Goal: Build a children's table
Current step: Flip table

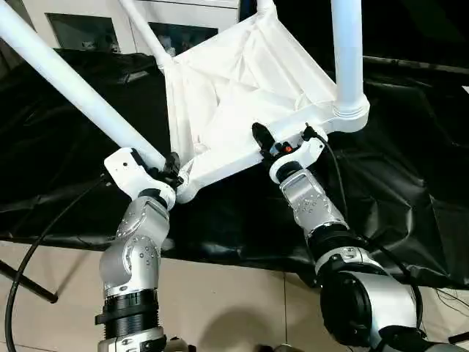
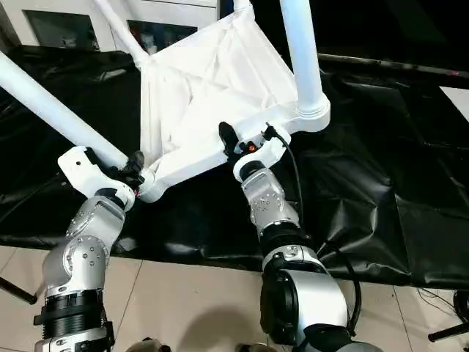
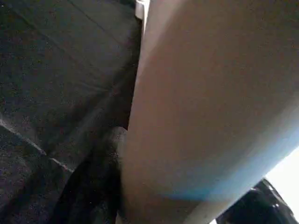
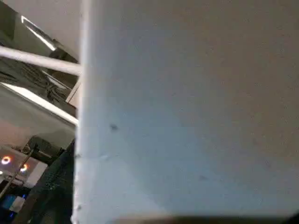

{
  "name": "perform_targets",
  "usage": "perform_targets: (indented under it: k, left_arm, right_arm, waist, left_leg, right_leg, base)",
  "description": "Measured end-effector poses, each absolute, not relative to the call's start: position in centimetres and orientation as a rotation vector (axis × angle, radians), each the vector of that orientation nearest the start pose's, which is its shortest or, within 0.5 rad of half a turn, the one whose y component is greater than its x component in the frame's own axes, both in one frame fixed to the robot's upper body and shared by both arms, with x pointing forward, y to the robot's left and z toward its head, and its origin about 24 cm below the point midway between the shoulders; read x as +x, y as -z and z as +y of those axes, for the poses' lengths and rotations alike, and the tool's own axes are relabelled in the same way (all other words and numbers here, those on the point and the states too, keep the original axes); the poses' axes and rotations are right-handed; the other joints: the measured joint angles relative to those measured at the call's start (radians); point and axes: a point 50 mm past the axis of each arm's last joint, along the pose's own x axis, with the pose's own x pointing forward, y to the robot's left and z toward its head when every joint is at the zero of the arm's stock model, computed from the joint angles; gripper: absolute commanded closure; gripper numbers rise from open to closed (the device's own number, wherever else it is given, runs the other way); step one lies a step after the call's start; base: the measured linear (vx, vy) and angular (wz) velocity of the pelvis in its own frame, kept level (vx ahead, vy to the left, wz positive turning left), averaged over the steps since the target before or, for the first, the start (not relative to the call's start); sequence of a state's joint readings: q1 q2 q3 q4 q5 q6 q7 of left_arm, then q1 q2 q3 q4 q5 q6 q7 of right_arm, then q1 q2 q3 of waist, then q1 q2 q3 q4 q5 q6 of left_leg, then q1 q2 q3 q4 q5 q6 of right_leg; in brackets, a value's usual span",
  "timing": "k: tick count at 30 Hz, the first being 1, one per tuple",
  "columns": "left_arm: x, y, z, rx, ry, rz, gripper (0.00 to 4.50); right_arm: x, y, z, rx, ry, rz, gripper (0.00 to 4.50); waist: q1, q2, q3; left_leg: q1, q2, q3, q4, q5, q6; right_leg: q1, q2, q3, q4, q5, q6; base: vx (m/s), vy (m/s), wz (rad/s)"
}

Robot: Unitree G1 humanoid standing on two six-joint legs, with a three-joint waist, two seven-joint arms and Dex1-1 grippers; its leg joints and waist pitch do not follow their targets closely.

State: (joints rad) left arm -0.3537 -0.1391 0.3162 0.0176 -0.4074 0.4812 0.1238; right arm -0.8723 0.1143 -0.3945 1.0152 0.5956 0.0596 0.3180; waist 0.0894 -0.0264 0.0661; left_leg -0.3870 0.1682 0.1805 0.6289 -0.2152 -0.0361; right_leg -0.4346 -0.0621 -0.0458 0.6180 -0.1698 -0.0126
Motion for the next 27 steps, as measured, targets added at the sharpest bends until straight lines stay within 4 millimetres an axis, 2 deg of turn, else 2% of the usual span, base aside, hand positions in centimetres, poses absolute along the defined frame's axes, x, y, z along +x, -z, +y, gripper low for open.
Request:
perform_targets:
  k: [4, 6, 9, 10, 11, 14, 16, 19, 21, 27]
  left_arm:
    - [31.0, -7.9, 15.1, -0.590, -0.106, 0.176, 2.26]
    - [31.0, -7.9, 15.1, -0.584, -0.108, 0.176, 1.70]
    - [31.0, -7.9, 14.8, -0.621, -0.085, 0.179, 1.45]
    - [31.0, -7.9, 14.8, -0.628, -0.081, 0.178, 1.45]
    - [31.0, -8.0, 14.8, -0.629, -0.081, 0.176, 1.20]
    - [31.0, -8.0, 14.8, -0.656, -0.063, 0.176, 1.11]
    - [30.9, -8.0, 14.8, -0.667, -0.048, 0.175, 0.77]
    - [30.8, -8.3, 14.8, -0.703, -0.010, 0.156, 0.68]
    - [30.7, -8.9, 14.9, -0.718, 0.022, 0.121, 0.45]
    - [29.7, -9.6, 16.6, -0.734, 0.033, 0.024, 0.27]
  right_arm:
    - [38.1, -7.6, -7.5, 0.901, -0.311, 0.151, 1.59]
    - [38.1, -7.5, -7.5, 0.900, -0.311, 0.151, 1.71]
    - [38.1, -6.9, -7.8, 0.915, -0.285, 0.171, 2.02]
    - [38.0, -6.7, -7.9, 0.926, -0.279, 0.175, 2.02]
    - [38.0, -6.6, -7.9, 0.934, -0.276, 0.177, 2.10]
    - [38.0, -6.7, -8.0, 0.938, -0.278, 0.169, 2.12]
    - [38.0, -6.7, -8.2, 0.939, -0.270, 0.165, 2.17]
    - [38.1, -6.6, -8.6, 0.945, -0.257, 0.161, 2.19]
    - [38.2, -6.5, -9.0, 0.951, -0.244, 0.161, 2.20]
    - [38.4, -7.0, -9.4, 0.941, -0.239, 0.142, 2.23]
  waist:
    - [0.000, 0.000, 0.000]
    - [0.000, 0.000, 0.000]
    - [0.003, -0.002, 0.000]
    - [0.003, -0.002, 0.000]
    - [0.003, -0.002, 0.000]
    - [0.005, -0.002, 0.000]
    - [0.007, -0.002, 0.000]
    - [0.013, -0.002, 0.000]
    - [0.020, -0.002, 0.000]
    - [0.025, -0.001, 0.000]
  left_leg:
    - [0.000, 0.001, 0.000, 0.001, 0.000, 0.000]
    - [0.000, 0.001, 0.000, 0.002, 0.000, 0.000]
    - [0.000, 0.002, 0.001, 0.004, 0.000, 0.000]
    - [-0.001, 0.002, 0.002, 0.004, 0.000, -0.001]
    - [-0.001, 0.002, 0.002, 0.004, 0.001, -0.001]
    - [0.000, 0.003, 0.002, 0.005, 0.001, -0.002]
    - [0.000, 0.004, 0.002, 0.005, 0.002, -0.004]
    - [0.000, 0.004, 0.002, 0.005, 0.004, -0.004]
    - [0.000, 0.004, 0.002, 0.005, 0.005, -0.005]
    - [0.000, 0.005, 0.002, 0.005, 0.005, -0.010]
  right_leg:
    - [0.000, 0.000, 0.000, 0.001, 0.000, 0.000]
    - [0.000, 0.000, 0.000, 0.002, 0.000, 0.000]
    - [0.000, 0.000, 0.000, 0.004, 0.000, 0.000]
    - [-0.001, 0.000, 0.000, 0.005, 0.000, -0.001]
    - [-0.001, 0.000, 0.000, 0.005, 0.000, -0.001]
    - [-0.001, 0.000, 0.000, 0.007, 0.000, -0.001]
    - [-0.001, 0.000, -0.001, 0.008, 0.000, -0.001]
    - [-0.001, 0.000, -0.001, 0.009, 0.000, -0.002]
    - [-0.001, 0.000, -0.001, 0.010, 0.000, -0.002]
    - [-0.001, 0.000, -0.002, 0.010, 0.001, -0.004]
  base:
    - [0.000, 0.000, 0.00]
    - [0.000, 0.000, 0.00]
    - [0.000, 0.000, 0.00]
    - [0.000, 0.000, 0.00]
    - [0.000, 0.000, 0.00]
    - [0.000, 0.000, 0.00]
    - [0.000, 0.000, 0.00]
    - [0.000, 0.000, 0.00]
    - [0.000, 0.000, 0.00]
    - [0.000, 0.000, 0.00]
